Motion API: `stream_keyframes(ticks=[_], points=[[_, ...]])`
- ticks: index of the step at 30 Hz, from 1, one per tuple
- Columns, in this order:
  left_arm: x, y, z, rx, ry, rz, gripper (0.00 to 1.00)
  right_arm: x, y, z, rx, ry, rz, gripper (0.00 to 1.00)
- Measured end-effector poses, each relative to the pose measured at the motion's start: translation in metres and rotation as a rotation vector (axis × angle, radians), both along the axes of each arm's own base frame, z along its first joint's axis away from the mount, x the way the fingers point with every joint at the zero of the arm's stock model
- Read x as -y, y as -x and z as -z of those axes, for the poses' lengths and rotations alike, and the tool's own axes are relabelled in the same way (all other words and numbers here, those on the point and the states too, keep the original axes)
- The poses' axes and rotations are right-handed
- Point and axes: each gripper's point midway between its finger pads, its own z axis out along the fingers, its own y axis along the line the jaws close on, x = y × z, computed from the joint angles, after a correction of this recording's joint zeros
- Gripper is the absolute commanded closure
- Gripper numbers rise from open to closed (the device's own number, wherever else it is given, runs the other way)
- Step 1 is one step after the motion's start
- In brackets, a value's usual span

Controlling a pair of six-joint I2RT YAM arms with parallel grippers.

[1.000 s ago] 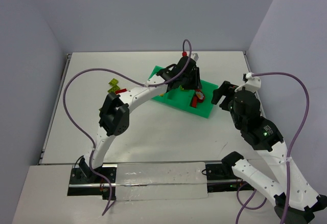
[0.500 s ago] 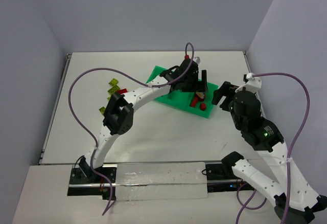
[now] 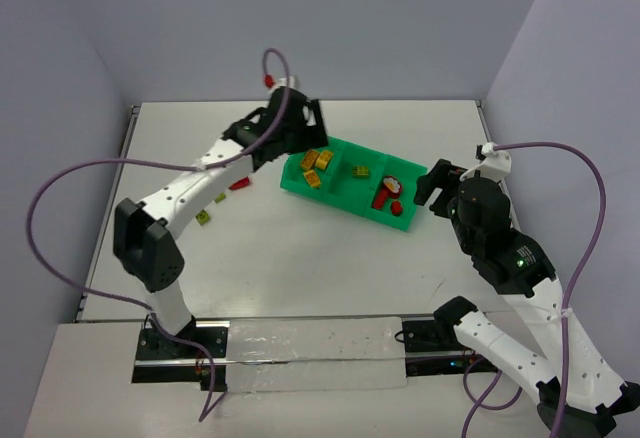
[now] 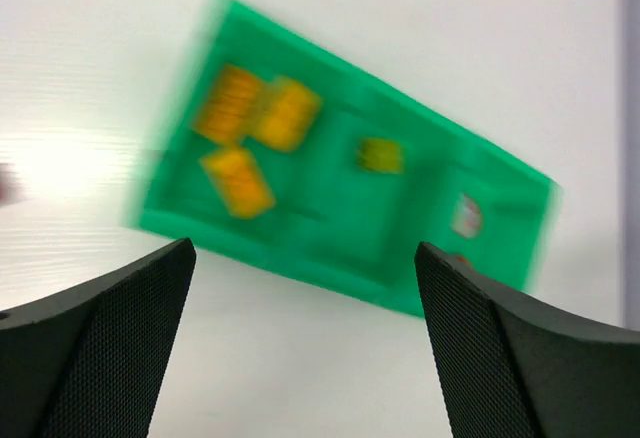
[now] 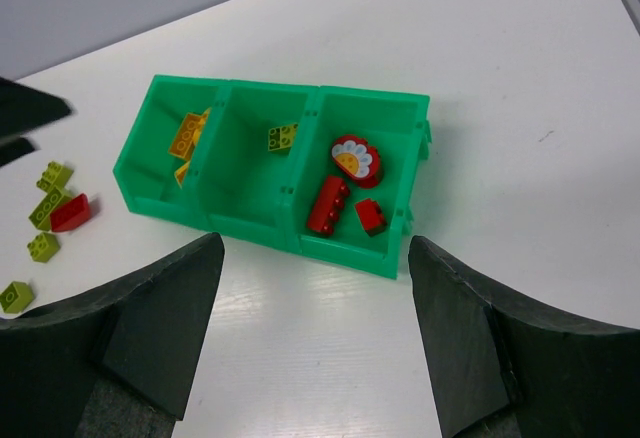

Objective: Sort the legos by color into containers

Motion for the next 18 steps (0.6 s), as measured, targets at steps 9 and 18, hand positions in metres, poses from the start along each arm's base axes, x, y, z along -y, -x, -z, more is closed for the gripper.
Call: stream_keyframes(ticks=[9, 18], points=[[-0.175, -0.016, 0.092, -0.239, -0.139, -0.473, 0.11, -0.004, -0.001, 0.001, -0.005, -0.007, -0.021, 0.18], [-0.197, -0.009, 0.186, -0.494, -0.168, -0.736, 0.13, -0.005, -0.001, 0.001, -0.006, -0.006, -0.022, 0.18]])
